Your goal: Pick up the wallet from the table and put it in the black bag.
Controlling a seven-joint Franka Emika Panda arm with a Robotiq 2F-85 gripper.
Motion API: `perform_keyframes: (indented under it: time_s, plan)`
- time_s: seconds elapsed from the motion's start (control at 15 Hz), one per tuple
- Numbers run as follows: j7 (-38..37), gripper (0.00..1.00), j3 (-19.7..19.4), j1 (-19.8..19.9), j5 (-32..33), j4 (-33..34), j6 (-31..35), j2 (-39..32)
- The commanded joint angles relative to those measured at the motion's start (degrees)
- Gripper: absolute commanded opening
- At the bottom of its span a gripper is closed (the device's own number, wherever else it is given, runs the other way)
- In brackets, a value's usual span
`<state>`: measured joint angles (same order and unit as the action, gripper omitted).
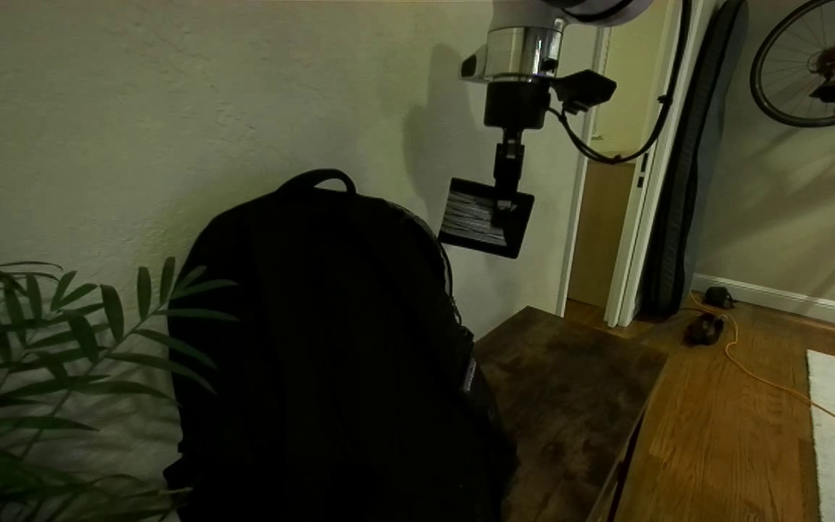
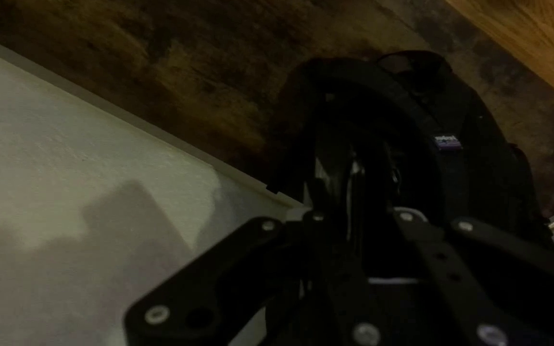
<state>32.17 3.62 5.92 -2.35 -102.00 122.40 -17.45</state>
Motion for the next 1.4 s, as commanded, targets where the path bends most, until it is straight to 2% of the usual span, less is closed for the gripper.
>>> perform_keyframes:
  time_s: [0.0, 0.73, 1.33]
  plan:
    - [2.07, 0.07, 0.22, -0.88, 0.69, -3.50, -0.12, 3.68]
    - [3.13, 0.07, 0.83, -2.75, 1.14, 1.58, -0.29, -1.66]
    - [0.34, 0.07, 0.35, -4.81, 6.44, 8.04, 0.72, -7.38]
